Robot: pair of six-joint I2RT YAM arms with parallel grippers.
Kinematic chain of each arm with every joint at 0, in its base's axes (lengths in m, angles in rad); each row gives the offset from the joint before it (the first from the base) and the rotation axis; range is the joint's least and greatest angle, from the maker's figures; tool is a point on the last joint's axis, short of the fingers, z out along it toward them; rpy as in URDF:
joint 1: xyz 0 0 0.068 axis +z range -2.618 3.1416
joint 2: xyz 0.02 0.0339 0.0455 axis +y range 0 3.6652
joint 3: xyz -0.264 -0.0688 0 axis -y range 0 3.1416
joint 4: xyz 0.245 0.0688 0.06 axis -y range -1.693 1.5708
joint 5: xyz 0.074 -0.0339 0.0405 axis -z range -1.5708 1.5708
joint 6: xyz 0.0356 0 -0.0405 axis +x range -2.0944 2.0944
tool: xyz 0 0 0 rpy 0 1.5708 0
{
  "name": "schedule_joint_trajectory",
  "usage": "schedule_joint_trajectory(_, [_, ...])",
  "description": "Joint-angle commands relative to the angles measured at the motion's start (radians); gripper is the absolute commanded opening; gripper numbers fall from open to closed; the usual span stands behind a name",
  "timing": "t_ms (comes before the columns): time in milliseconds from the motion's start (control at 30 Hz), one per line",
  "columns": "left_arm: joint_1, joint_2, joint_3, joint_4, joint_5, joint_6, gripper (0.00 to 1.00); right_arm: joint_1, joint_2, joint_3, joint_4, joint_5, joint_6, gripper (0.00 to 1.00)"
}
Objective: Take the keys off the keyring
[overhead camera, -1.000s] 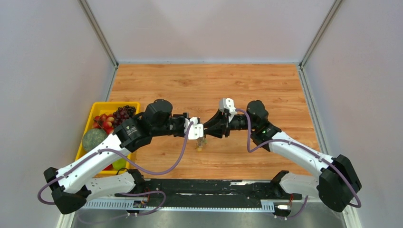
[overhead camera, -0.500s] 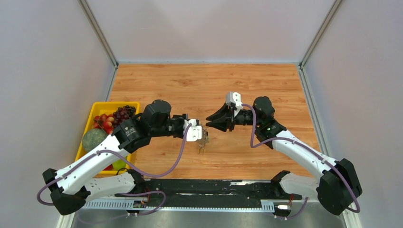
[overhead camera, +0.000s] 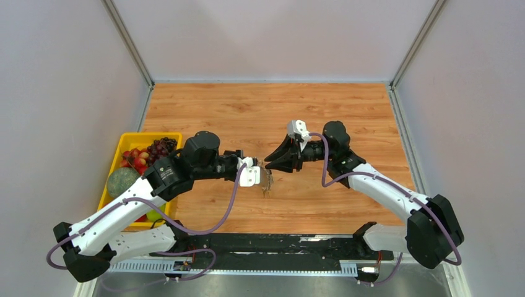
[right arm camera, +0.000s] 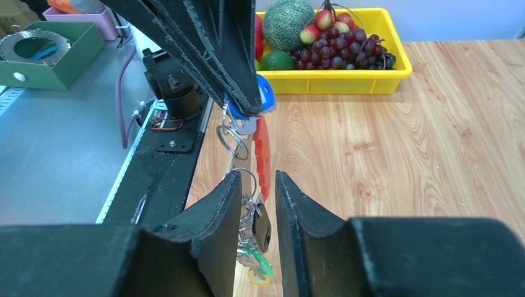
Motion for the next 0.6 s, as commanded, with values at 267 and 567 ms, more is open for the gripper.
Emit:
schedule_joint_trajectory(267, [-0.006, -0.020, 0.000, 0.068, 0.028, 0.019, 0.00, 0.055, 0.041, 0.040, 0.099, -0.057, 0.019, 0.29])
schedule_joint_trajectory(567, [-0.006, -0.022, -0.002, 0.069, 0.030, 0.020, 0.00, 0.058, 0.026, 0.024, 0.152, -0.025, 0.069, 0.10])
